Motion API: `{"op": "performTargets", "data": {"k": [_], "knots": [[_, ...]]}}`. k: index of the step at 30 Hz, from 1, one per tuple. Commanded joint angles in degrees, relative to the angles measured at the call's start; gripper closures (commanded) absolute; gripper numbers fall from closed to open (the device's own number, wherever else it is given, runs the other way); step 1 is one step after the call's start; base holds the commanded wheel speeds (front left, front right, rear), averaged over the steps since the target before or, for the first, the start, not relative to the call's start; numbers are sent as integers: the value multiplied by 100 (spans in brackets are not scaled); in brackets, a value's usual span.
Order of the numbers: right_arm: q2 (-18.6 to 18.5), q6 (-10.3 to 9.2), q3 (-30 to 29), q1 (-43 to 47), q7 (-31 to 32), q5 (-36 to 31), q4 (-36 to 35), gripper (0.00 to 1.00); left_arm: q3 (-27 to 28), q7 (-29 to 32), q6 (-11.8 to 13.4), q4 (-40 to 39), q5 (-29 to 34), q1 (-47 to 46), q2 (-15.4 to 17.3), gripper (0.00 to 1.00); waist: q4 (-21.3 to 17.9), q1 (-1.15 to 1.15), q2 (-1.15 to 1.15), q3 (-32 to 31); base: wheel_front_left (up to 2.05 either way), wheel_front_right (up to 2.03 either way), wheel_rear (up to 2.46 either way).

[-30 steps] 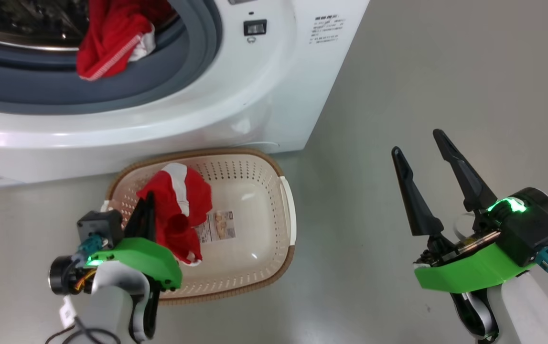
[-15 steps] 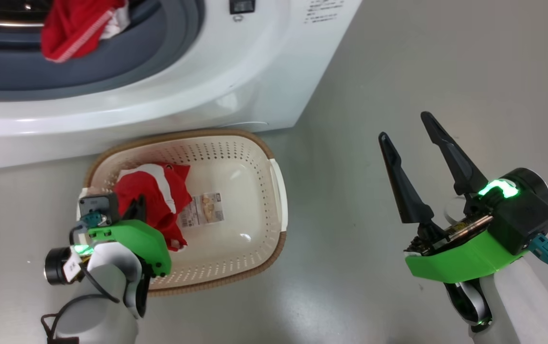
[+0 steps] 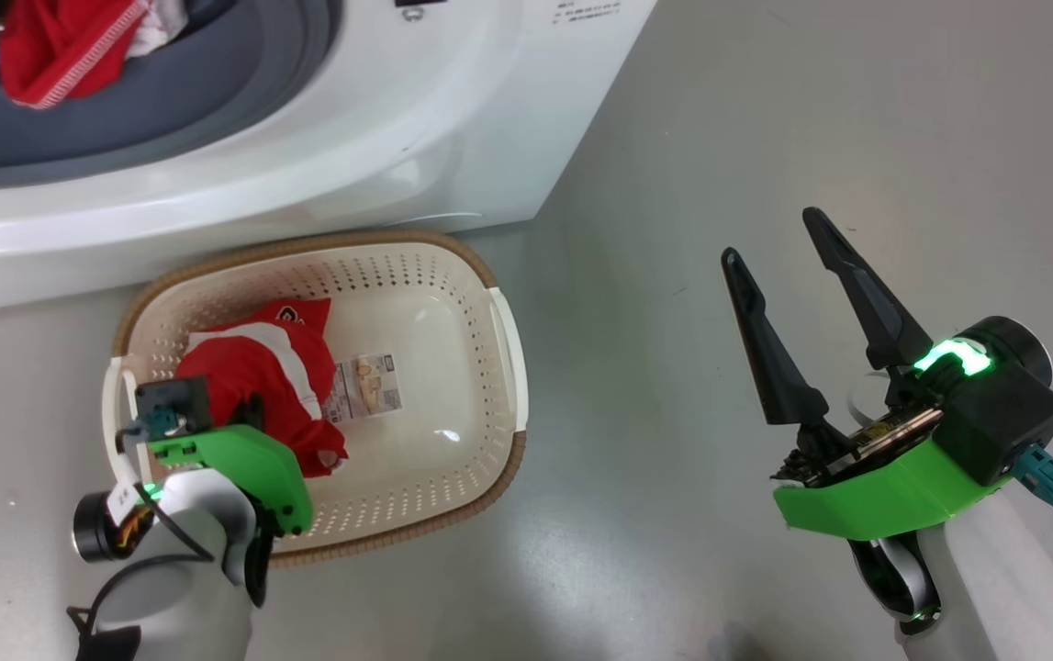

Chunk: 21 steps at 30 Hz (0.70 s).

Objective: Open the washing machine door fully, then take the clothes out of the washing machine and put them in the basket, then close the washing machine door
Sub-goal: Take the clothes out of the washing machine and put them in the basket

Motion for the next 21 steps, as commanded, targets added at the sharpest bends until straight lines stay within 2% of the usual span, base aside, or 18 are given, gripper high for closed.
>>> {"op": "performTargets", "data": {"k": [1, 3, 4, 14, 21], "knots": [[25, 35, 89, -35, -36, -24, -117, 0, 116, -40, 19, -7, -30, -28, 118, 100, -29, 0, 0, 29, 0, 0, 0], [33, 35, 81, -44, -36, -22, -102, 0, 110, -67, 28, 26, -51, -77, 109, 27, -41, 0, 0, 36, 0, 0, 0], [37, 35, 75, -47, -36, -23, -94, 0, 99, -79, 22, 39, -57, -96, 104, 0, -42, 0, 0, 34, 0, 0, 0], [51, 35, 18, -33, -36, -48, -43, 0, 92, -337, -136, -15, -197, -232, 62, 0, 70, 0, 0, -168, 0, 0, 0], [-7, 35, -11, 43, -36, -82, 5, 0, 159, -420, -227, -599, -291, -95, 44, 0, 262, 0, 0, -500, 0, 0, 0]]}}
